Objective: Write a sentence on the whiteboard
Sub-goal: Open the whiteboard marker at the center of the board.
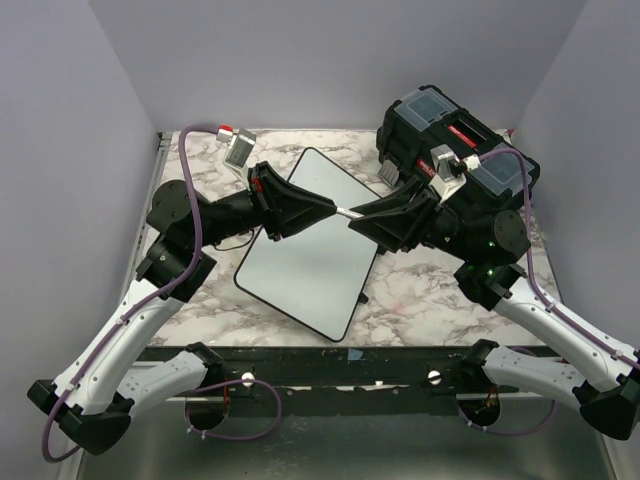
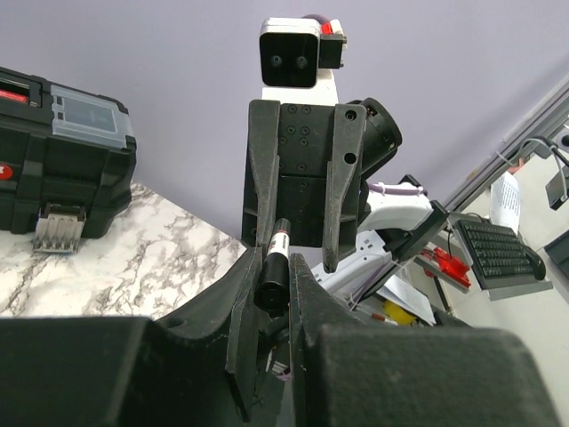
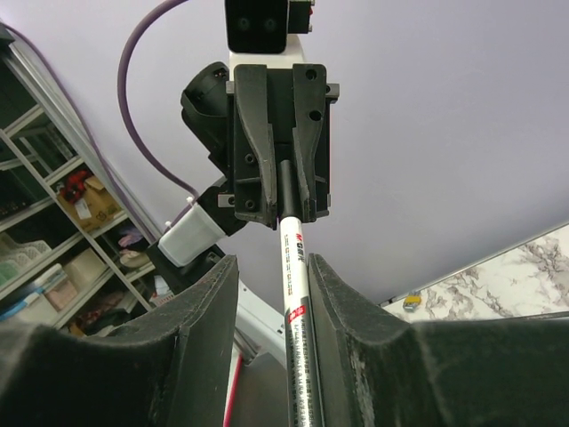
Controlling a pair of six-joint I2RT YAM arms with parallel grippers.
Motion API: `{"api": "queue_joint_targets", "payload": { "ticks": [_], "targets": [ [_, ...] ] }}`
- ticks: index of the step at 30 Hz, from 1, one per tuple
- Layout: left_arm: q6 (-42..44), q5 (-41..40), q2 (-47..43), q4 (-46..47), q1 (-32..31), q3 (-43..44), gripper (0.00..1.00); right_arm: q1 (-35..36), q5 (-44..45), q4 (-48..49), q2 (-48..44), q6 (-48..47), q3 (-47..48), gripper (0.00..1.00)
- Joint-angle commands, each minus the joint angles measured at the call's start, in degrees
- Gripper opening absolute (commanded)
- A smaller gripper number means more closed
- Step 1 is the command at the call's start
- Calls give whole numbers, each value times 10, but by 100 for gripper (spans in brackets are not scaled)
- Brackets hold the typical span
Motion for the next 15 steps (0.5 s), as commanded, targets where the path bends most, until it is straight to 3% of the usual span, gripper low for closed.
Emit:
{"api": "queue_joint_targets", "payload": {
  "ticks": [1, 15],
  "targets": [
    [-3, -39, -12, 27, 4, -9, 0, 3, -4, 28, 0, 11, 7, 41],
    [-1, -58, -11, 21, 4, -11, 0, 3, -3, 23, 0, 10, 6, 45]
  ]
}}
